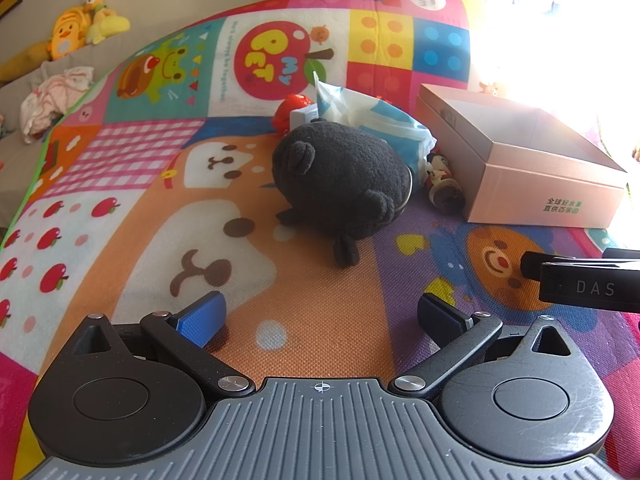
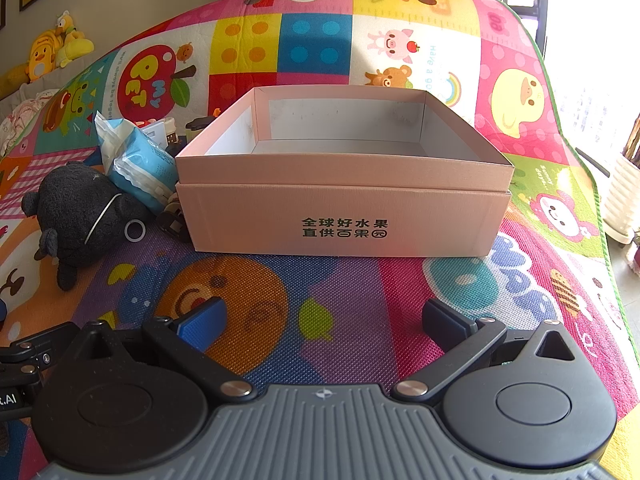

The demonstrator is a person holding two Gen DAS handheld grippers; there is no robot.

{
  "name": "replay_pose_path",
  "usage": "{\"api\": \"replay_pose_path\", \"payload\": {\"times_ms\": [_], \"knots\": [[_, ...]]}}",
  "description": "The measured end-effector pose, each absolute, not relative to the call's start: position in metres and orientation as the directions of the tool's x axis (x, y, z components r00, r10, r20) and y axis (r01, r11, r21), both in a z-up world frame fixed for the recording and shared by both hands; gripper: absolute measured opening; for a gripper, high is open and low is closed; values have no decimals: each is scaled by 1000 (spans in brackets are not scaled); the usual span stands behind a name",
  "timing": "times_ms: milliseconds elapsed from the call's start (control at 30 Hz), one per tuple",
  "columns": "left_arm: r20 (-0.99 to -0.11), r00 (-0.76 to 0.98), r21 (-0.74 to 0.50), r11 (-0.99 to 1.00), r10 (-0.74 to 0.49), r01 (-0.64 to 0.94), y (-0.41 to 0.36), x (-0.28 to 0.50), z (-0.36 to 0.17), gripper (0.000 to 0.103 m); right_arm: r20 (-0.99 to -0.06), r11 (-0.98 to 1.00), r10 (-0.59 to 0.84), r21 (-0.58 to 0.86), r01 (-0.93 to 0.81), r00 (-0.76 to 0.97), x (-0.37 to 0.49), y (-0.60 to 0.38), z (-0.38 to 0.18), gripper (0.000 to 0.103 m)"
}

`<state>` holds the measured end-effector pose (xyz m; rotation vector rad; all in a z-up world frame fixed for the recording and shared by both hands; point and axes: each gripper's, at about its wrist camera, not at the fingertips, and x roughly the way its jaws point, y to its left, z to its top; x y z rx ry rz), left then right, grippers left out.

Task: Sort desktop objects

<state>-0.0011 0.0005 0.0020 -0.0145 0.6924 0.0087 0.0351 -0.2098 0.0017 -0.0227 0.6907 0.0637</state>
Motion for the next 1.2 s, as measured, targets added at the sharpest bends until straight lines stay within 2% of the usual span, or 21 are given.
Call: {"api": "replay_pose_path", "payload": {"times_ms": [1067, 1200], "knots": [[-641, 768, 0, 1000, 16, -20, -3, -2, 0, 103, -638, 998, 52, -1, -69, 768, 35, -209, 0, 103], [-642, 767, 3, 1000, 18, -20, -3, -2, 0, 103, -677, 995, 72, -6, -104, 733, 39, -209, 3, 103]]}}
